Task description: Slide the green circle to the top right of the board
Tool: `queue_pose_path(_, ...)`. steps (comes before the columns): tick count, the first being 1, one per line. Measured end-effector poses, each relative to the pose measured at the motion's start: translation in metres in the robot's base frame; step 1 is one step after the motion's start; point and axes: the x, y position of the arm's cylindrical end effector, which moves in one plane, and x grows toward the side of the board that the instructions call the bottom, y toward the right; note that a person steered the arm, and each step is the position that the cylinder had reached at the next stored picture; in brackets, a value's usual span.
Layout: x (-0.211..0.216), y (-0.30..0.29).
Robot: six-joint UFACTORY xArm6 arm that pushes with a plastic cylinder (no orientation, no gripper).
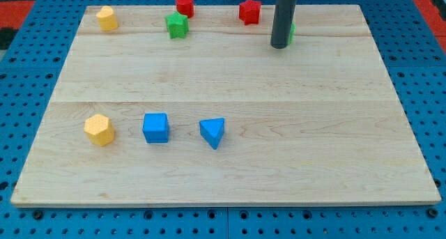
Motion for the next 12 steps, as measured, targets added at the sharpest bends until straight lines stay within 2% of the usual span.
queue_pose_path(5,-0.02,-0.012)
queue_pose_path(7,-0.036,0.033)
queue_pose_path(9,-0.015,0.052)
queue_pose_path(10,-0.024,0.058)
queue_pose_path(12,-0.048,0.112)
